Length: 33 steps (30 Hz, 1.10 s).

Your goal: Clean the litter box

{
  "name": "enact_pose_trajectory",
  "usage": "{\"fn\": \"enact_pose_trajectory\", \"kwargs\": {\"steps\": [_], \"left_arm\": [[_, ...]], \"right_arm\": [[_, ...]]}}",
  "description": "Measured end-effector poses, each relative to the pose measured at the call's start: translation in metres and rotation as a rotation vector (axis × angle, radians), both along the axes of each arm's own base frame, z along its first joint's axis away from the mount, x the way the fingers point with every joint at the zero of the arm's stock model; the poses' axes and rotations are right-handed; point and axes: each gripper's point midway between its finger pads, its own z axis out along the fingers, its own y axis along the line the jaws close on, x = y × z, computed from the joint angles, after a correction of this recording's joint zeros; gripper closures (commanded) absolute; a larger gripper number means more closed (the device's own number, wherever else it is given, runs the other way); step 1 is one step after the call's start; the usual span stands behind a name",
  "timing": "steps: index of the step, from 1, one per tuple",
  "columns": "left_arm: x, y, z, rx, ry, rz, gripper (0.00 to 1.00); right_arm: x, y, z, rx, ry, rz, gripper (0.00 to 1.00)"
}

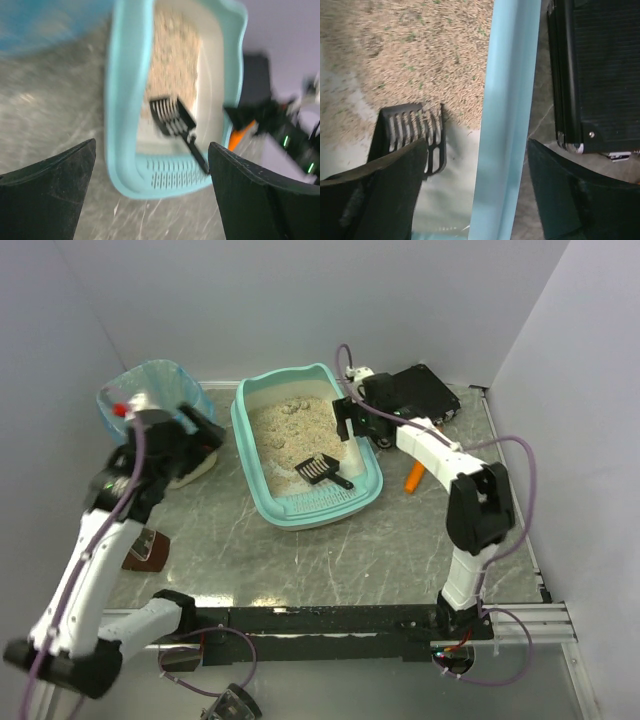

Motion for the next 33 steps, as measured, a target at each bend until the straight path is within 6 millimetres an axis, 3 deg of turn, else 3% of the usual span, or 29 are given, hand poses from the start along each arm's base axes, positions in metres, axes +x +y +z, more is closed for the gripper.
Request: {"fn": "enact_pose_trajectory", "kwargs": {"steps": [1, 3, 8, 9, 12, 15, 17, 18, 20, 22, 24, 27, 30, 33], "left_arm": [[0.004, -0.022, -0.011, 0.015, 0.035, -0.052, 0.03], [0.009, -0.045, -0.031, 0.041, 0.097, -0.093, 0.03], [0.024, -0.056, -0.066, 0.12, 0.188, -0.058, 0.03], [0.027, -0.057, -0.07, 0.138, 0.19, -0.051, 0.03], [0.043, -0.065, -0.084, 0.209, 0.225, -0.029, 0.03], [0.079, -0.074, -0.094, 0.287, 0.252, 0.024, 0.01], [0.101, -0.074, -0.113, 0.366, 0.294, 0.074, 0.07], [0.108, -0.073, -0.123, 0.4, 0.318, 0.089, 0.14], [0.12, -0.071, -0.148, 0.474, 0.374, 0.112, 0.17], [0.127, -0.069, -0.172, 0.536, 0.429, 0.119, 0.27], [0.129, -0.066, -0.189, 0.577, 0.473, 0.122, 0.45], [0.126, -0.062, -0.201, 0.602, 0.509, 0.117, 0.62], [0.118, -0.068, -0.207, 0.588, 0.508, 0.085, 0.65], [0.094, -0.074, -0.207, 0.593, 0.501, 0.047, 0.67]], "right_arm": [[0.007, 0.003, -0.004, -0.016, 0.006, -0.004, 0.26], [0.022, 0.009, -0.009, -0.051, 0.001, -0.017, 0.39], [0.029, 0.005, -0.029, -0.165, -0.009, -0.066, 0.56], [0.029, 0.002, -0.032, -0.178, -0.017, -0.079, 0.65], [0.022, -0.01, -0.047, -0.21, -0.012, -0.107, 0.7], [0.019, -0.013, -0.047, -0.194, -0.04, -0.128, 0.78], [0.011, -0.017, -0.047, -0.188, -0.044, -0.137, 0.81], [0.007, -0.019, -0.047, -0.19, -0.041, -0.137, 0.81], [-0.002, -0.024, -0.048, -0.191, -0.039, -0.141, 0.82], [-0.008, -0.027, -0.048, -0.191, -0.036, -0.143, 0.83], [-0.013, -0.029, -0.048, -0.185, -0.037, -0.147, 0.82], [-0.025, -0.033, -0.048, -0.171, -0.037, -0.158, 0.82], [-0.047, -0.034, -0.048, -0.146, -0.022, -0.176, 0.81], [-0.069, -0.038, -0.05, -0.14, -0.007, -0.194, 0.8]]}}
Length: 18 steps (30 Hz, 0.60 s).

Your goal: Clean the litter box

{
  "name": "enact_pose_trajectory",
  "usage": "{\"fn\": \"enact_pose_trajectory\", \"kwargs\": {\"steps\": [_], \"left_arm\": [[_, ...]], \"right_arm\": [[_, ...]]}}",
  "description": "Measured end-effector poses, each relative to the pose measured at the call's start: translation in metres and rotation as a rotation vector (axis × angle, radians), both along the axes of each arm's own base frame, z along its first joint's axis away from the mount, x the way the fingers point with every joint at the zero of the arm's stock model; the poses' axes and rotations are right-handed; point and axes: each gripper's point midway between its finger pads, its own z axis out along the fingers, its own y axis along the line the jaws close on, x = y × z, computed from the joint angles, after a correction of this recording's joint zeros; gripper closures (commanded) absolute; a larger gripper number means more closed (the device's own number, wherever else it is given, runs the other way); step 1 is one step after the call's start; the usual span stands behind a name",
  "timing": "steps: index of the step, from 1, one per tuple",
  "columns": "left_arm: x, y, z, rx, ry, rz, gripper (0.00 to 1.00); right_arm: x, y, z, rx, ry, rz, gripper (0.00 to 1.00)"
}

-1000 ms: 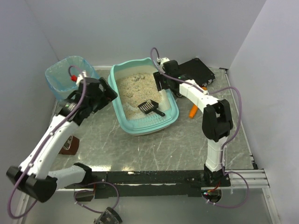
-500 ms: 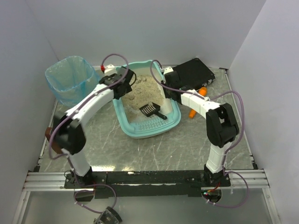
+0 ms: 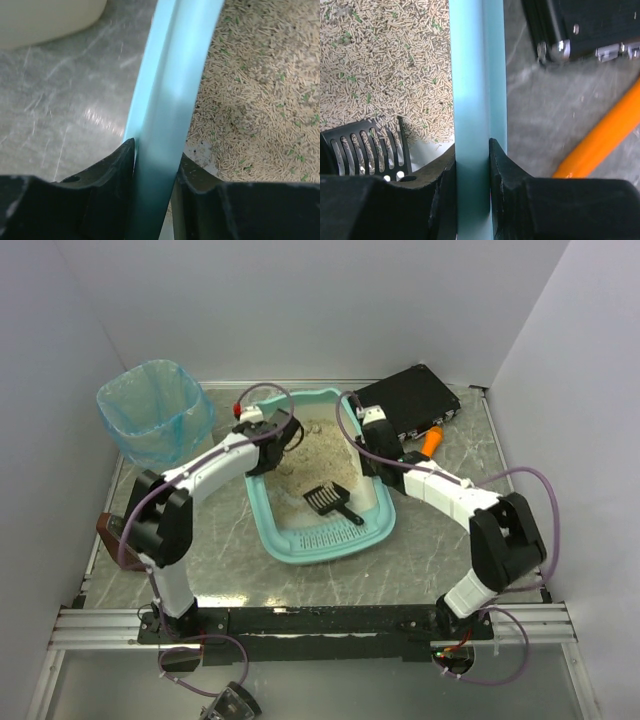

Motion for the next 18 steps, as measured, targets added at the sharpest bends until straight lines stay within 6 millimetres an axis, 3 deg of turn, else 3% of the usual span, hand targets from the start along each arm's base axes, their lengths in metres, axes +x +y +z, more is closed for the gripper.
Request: {"fn": "enact_pose_trajectory", "kwargs": {"steps": [5, 6, 7, 8, 9, 10, 12, 15, 18], "left_arm": [[-0.05, -0.012, -0.004, -0.006, 0.006, -0.053, 0.64], [-0.059, -0.014, -0.004, -0.01, 0.005, -0.057, 0.54], [-0.066, -0.016, -0.005, -0.014, 0.0, -0.056, 0.49], [-0.072, -0.018, -0.006, -0.021, 0.0, -0.055, 0.42], [-0.077, -0.021, -0.007, -0.035, -0.003, -0.052, 0.29], [-0.079, -0.023, -0.006, -0.04, -0.004, -0.053, 0.25], [-0.081, -0.03, -0.005, -0.062, -0.013, -0.053, 0.02], [-0.083, -0.031, 0.001, -0.066, -0.006, -0.041, 0.03], [-0.079, -0.033, 0.015, -0.086, -0.027, -0.041, 0.03]], "right_arm": [[-0.043, -0.01, -0.002, 0.008, 0.037, -0.014, 0.74], [-0.051, -0.013, -0.003, 0.007, 0.044, -0.019, 0.69], [-0.059, -0.015, -0.003, 0.007, 0.051, -0.02, 0.4], [-0.066, -0.017, -0.004, 0.009, 0.055, -0.023, 0.33], [-0.073, -0.017, -0.005, 0.028, 0.07, -0.028, 0.31], [-0.078, -0.017, -0.007, 0.034, 0.084, -0.034, 0.28], [-0.083, -0.017, -0.007, 0.035, 0.102, -0.041, 0.24], [-0.096, -0.027, -0.011, -0.002, 0.161, -0.063, 0.17], [-0.103, -0.03, 0.003, -0.006, 0.168, -0.063, 0.11]]}}
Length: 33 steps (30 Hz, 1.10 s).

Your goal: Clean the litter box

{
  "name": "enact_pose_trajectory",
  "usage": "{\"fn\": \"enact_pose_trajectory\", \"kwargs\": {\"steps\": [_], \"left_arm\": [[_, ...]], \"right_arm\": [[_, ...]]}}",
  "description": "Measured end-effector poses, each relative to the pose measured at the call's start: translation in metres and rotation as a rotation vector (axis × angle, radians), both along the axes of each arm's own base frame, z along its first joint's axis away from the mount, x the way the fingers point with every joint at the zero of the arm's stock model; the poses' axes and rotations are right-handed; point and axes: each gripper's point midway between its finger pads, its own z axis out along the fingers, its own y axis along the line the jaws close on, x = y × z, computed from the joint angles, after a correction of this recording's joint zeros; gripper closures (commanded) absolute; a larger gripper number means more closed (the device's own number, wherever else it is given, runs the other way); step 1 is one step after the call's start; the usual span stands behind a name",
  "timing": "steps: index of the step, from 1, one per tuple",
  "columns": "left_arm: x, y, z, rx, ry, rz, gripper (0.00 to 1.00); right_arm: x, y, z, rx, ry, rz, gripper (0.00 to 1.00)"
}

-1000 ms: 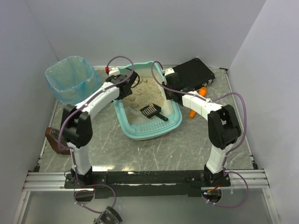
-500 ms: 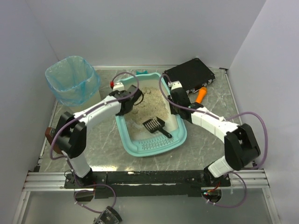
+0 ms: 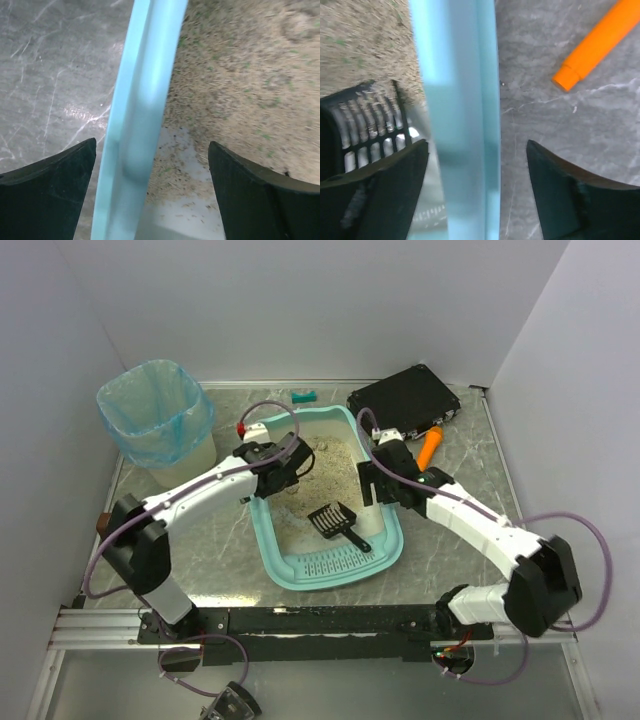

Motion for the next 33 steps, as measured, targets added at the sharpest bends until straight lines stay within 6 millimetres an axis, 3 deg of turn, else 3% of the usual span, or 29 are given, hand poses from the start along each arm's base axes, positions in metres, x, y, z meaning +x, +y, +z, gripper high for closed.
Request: {"fn": "enact_pose_trajectory", "kwargs": {"steps": [4, 7, 10, 12, 14, 18, 21, 23, 29, 33], "left_arm": [[-0.002, -0.004, 0.037, -0.086, -0.073, -0.055, 0.03], [-0.012, -0.002, 0.081, -0.217, -0.207, -0.118, 0.03], [-0.033, 0.01, 0.109, -0.325, -0.324, -0.174, 0.03], [-0.044, 0.016, 0.113, -0.371, -0.368, -0.199, 0.03], [-0.054, 0.022, 0.108, -0.393, -0.387, -0.22, 0.03], [-0.065, 0.024, 0.076, -0.385, -0.346, -0.252, 0.03], [-0.071, 0.025, 0.053, -0.365, -0.289, -0.265, 0.03], [-0.072, 0.026, 0.051, -0.361, -0.281, -0.264, 0.03], [-0.071, 0.028, 0.052, -0.357, -0.288, -0.253, 0.03], [-0.07, 0.03, 0.052, -0.349, -0.293, -0.247, 0.03]], "right_arm": [[-0.013, 0.015, 0.055, 0.107, -0.12, 0.075, 0.11], [-0.035, 0.038, 0.092, 0.213, -0.203, 0.203, 0.11], [-0.061, 0.067, 0.104, 0.291, -0.202, 0.351, 0.12], [-0.074, 0.084, 0.097, 0.301, -0.16, 0.419, 0.14], [-0.078, 0.096, 0.075, 0.268, -0.09, 0.449, 0.16], [-0.079, 0.109, 0.013, 0.144, 0.076, 0.436, 0.24], [-0.08, 0.105, -0.018, 0.076, 0.151, 0.403, 0.33], [-0.079, 0.103, -0.027, 0.052, 0.171, 0.38, 0.41], [-0.082, 0.095, -0.04, 0.01, 0.205, 0.305, 0.81], [-0.083, 0.093, -0.041, -0.003, 0.199, 0.269, 0.93]]}}
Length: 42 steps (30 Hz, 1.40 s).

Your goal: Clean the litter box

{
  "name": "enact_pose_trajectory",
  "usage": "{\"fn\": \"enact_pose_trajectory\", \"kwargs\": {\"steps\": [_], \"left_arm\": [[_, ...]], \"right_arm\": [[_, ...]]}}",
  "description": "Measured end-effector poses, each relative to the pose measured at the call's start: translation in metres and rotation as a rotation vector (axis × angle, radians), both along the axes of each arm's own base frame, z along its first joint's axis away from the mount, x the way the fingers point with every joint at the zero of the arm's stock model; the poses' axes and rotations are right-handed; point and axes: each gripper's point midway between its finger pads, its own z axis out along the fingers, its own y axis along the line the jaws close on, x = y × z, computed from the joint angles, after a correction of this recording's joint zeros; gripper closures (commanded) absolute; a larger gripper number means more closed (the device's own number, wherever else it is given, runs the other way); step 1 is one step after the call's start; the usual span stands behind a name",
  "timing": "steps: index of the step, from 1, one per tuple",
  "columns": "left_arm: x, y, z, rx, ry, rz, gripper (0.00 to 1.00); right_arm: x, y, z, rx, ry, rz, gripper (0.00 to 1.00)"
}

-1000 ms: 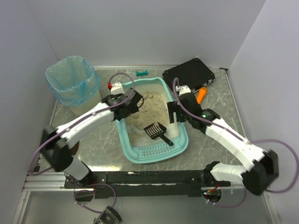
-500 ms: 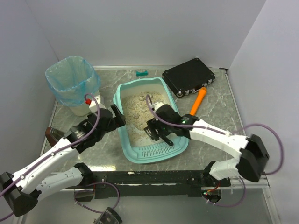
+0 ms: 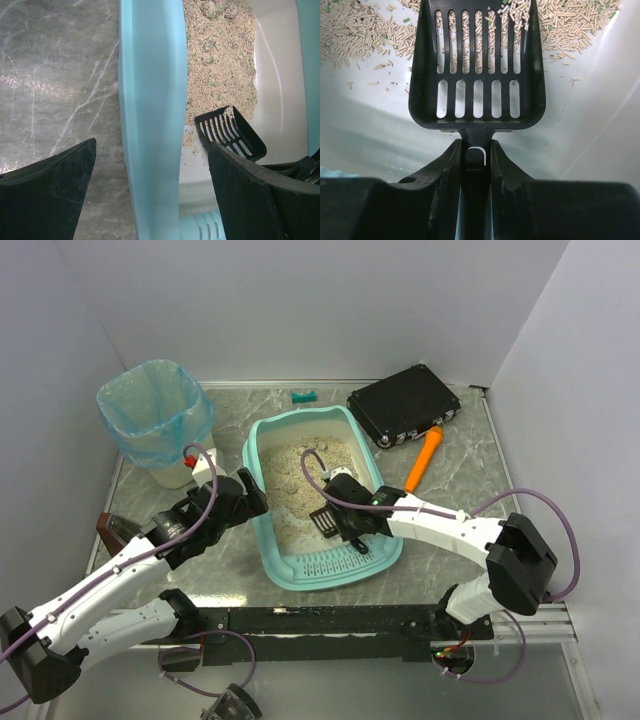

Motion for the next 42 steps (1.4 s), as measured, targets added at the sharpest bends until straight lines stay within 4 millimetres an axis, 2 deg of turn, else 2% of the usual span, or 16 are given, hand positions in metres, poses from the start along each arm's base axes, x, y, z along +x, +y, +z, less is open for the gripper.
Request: {"fn": "enact_pose_trajectory", "kwargs": {"steps": [2, 6, 10, 15, 18, 23, 25, 28, 32, 37, 40, 42], "left_arm": [[0.0, 0.0, 0.0, 0.002, -0.002, 0.001, 0.03], [0.001, 0.0, 0.001, 0.014, -0.009, -0.011, 0.03], [0.003, -0.007, 0.01, 0.009, -0.047, -0.07, 0.03], [0.005, -0.037, 0.042, -0.053, -0.195, -0.258, 0.03], [0.004, -0.055, 0.053, -0.066, -0.279, -0.386, 0.03], [-0.012, -0.088, 0.059, -0.042, -0.397, -0.669, 0.03], [-0.022, -0.102, 0.056, -0.021, -0.435, -0.806, 0.03], [-0.025, -0.115, 0.048, 0.007, -0.448, -0.912, 0.03], [-0.012, -0.119, 0.043, 0.01, -0.374, -0.852, 0.03], [0.003, -0.12, 0.079, -0.087, -0.356, -0.715, 0.03], [0.012, -0.118, 0.085, -0.115, -0.322, -0.636, 0.03], [0.022, -0.121, 0.08, -0.115, -0.271, -0.599, 0.02]], "right_arm": [[-0.001, 0.001, 0.001, 0.002, -0.003, -0.009, 0.98], [-0.005, 0.002, 0.008, 0.027, 0.0, -0.025, 1.0], [-0.005, 0.007, 0.033, 0.1, -0.03, -0.043, 1.0], [-0.007, 0.011, 0.072, 0.248, -0.072, -0.053, 1.0], [-0.005, 0.01, 0.095, 0.364, -0.066, -0.068, 1.0], [0.007, 0.003, 0.115, 0.53, -0.004, -0.114, 1.0], [0.003, 0.004, 0.12, 0.589, 0.045, -0.108, 1.0], [-0.005, 0.008, 0.125, 0.624, 0.077, -0.063, 1.0], [-0.007, -0.001, 0.127, 0.58, 0.018, -0.009, 1.0], [-0.005, -0.012, 0.134, 0.528, -0.081, 0.058, 1.0], [-0.005, -0.013, 0.134, 0.491, -0.12, 0.107, 1.0], [-0.007, -0.011, 0.134, 0.462, -0.152, 0.15, 1.0]]}}
